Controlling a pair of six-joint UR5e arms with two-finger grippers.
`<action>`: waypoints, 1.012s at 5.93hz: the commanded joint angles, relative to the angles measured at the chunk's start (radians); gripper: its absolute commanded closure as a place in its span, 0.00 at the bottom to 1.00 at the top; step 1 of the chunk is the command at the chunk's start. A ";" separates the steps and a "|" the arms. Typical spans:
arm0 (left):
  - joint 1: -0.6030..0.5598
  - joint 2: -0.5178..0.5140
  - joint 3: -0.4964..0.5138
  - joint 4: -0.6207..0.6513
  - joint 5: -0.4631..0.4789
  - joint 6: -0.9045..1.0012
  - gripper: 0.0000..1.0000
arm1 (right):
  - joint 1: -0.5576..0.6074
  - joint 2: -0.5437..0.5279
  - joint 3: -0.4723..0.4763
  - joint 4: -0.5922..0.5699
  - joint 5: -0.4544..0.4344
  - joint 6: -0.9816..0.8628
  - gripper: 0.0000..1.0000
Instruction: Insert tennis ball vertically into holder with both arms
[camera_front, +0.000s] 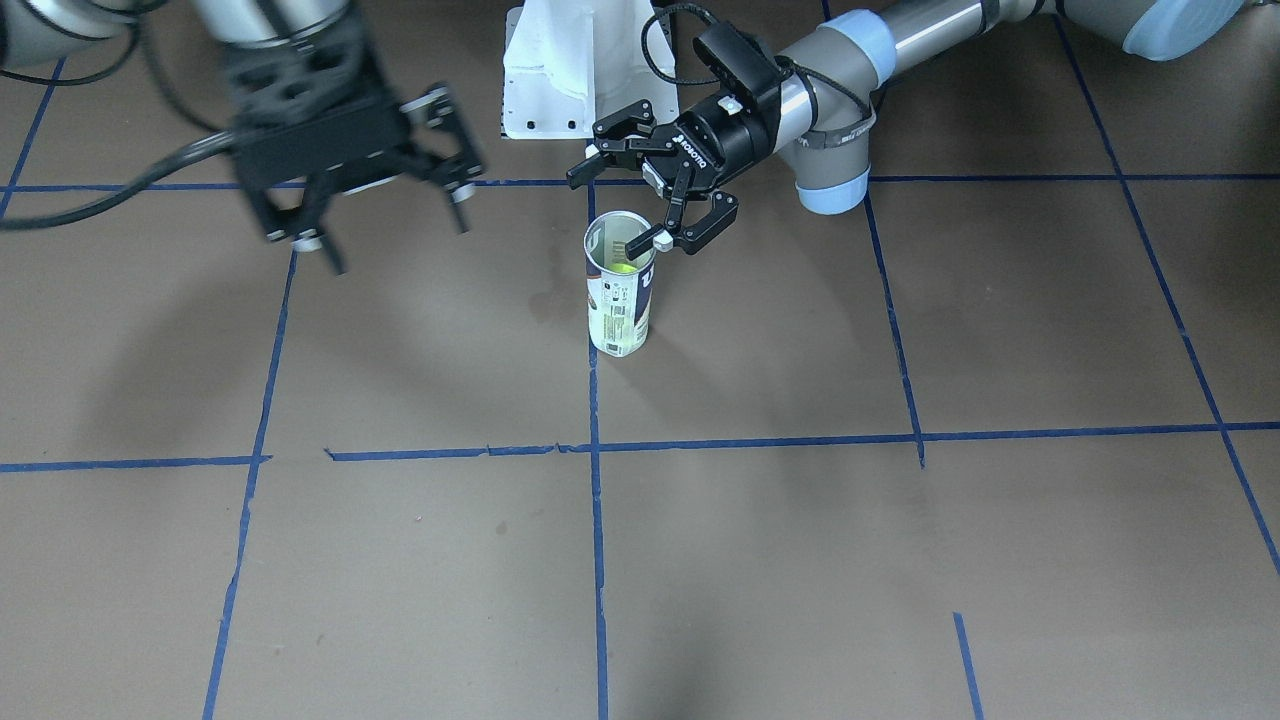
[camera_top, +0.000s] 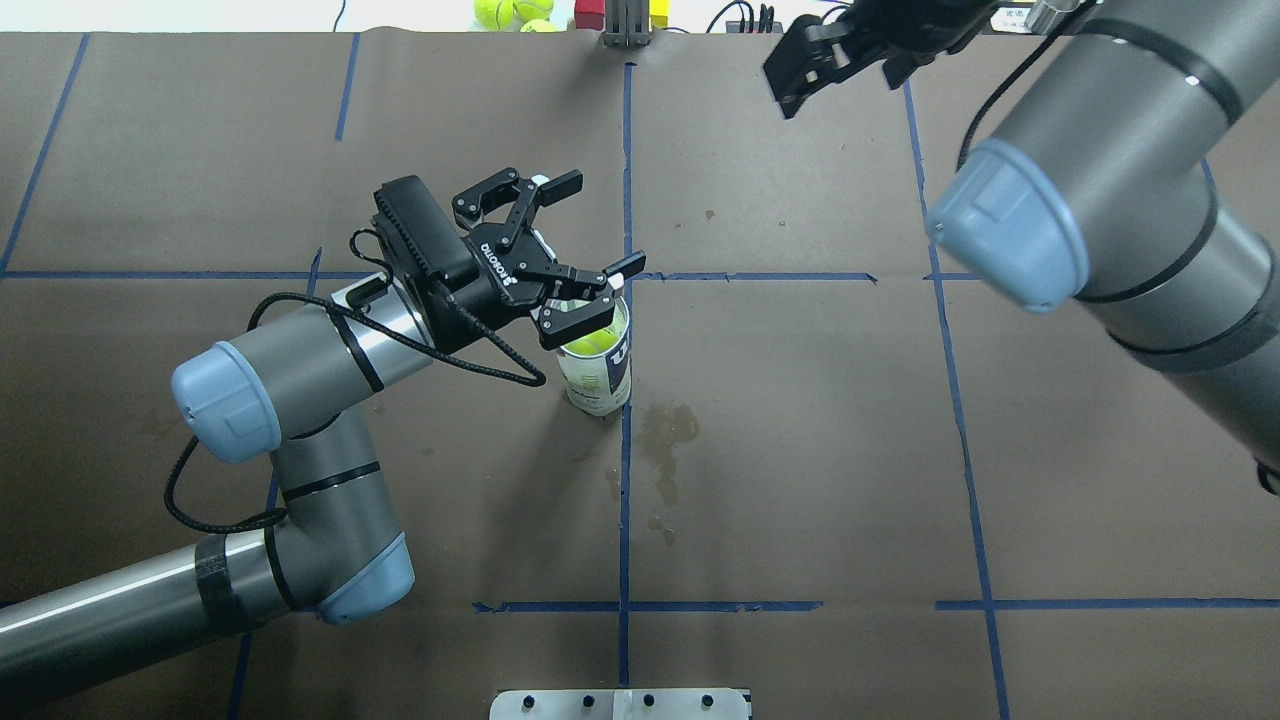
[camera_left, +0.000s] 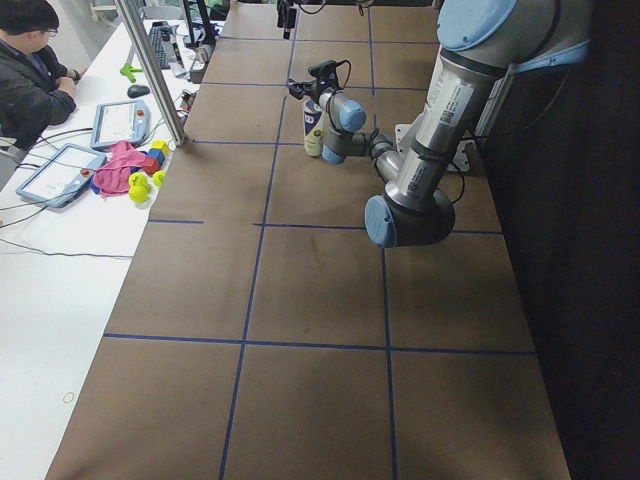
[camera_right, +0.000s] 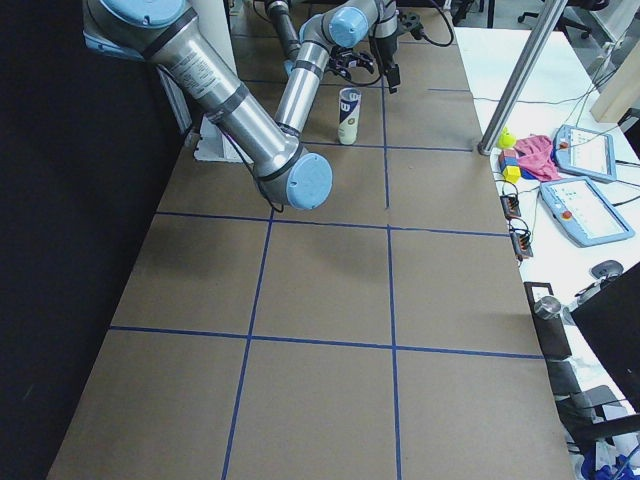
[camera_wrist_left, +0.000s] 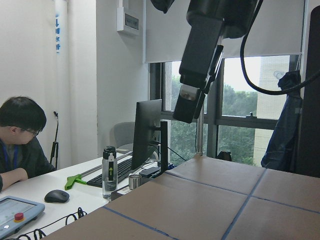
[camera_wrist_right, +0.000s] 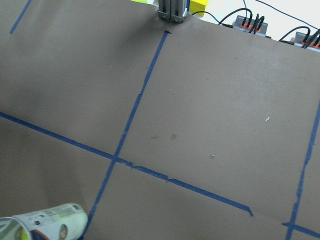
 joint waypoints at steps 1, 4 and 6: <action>-0.045 -0.001 -0.300 0.543 -0.033 0.001 0.01 | 0.177 -0.123 -0.021 0.006 0.058 -0.304 0.00; -0.226 -0.010 -0.378 1.063 -0.294 0.009 0.00 | 0.364 -0.277 -0.111 0.017 0.125 -0.707 0.00; -0.309 0.047 -0.369 1.201 -0.343 -0.022 0.00 | 0.470 -0.434 -0.142 0.063 0.188 -0.849 0.00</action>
